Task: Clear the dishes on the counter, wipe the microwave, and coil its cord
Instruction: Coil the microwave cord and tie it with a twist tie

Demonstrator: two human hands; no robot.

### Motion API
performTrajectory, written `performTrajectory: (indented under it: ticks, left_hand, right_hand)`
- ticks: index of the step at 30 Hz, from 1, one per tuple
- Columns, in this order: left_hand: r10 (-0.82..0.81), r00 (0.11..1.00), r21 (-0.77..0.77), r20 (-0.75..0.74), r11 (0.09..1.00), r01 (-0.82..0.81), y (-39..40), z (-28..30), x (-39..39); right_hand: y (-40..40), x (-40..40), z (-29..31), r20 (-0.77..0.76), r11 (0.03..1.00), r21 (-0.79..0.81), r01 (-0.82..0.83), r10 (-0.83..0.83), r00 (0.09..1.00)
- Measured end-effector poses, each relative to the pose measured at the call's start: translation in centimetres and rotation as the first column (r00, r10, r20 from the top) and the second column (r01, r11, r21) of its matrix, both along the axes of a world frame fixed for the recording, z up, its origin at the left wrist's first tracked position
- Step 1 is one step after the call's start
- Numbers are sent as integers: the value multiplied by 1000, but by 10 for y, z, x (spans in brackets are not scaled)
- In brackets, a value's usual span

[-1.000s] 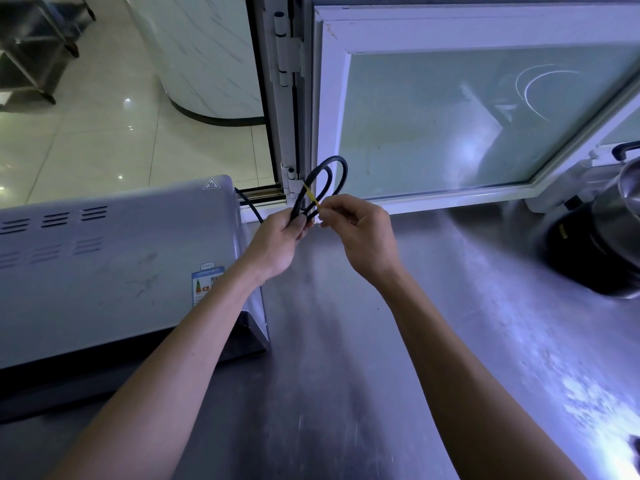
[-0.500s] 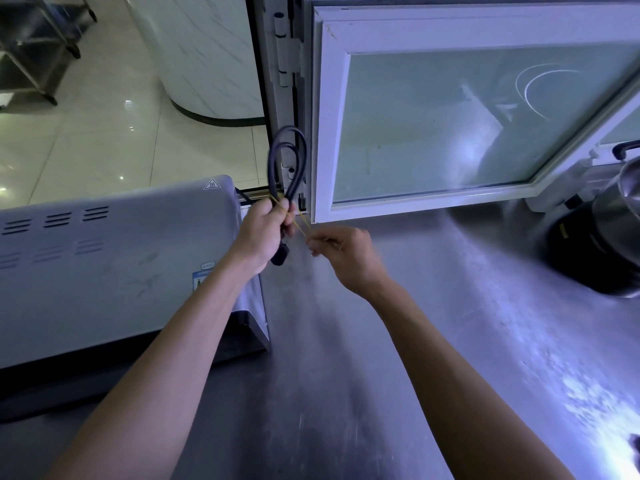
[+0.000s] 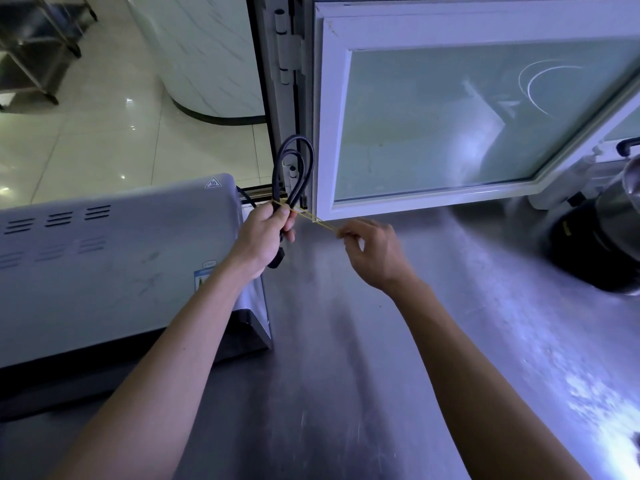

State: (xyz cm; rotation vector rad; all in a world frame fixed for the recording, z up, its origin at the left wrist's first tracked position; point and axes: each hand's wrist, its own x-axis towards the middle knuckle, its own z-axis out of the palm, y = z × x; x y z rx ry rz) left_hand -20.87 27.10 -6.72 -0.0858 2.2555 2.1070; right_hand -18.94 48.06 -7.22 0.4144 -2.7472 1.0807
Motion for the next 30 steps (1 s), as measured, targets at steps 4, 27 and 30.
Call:
performTrajectory:
  ticks: [4, 27, 30]
  left_hand:
    - [-14, 1000, -40, 7, 999, 15, 2, -3, 2]
    - [1, 997, 45, 75, 999, -5, 3, -3, 2]
    - [-29, 998, -1, 60, 1000, 29, 1, -5, 4]
  right_hand:
    - [1, -3, 7, 143, 995, 79, -57, 46, 989]
    - [-30, 19, 20, 211, 320, -944, 86, 380, 901]
    - [-46, 18, 19, 306, 74, -952, 298, 296, 905]
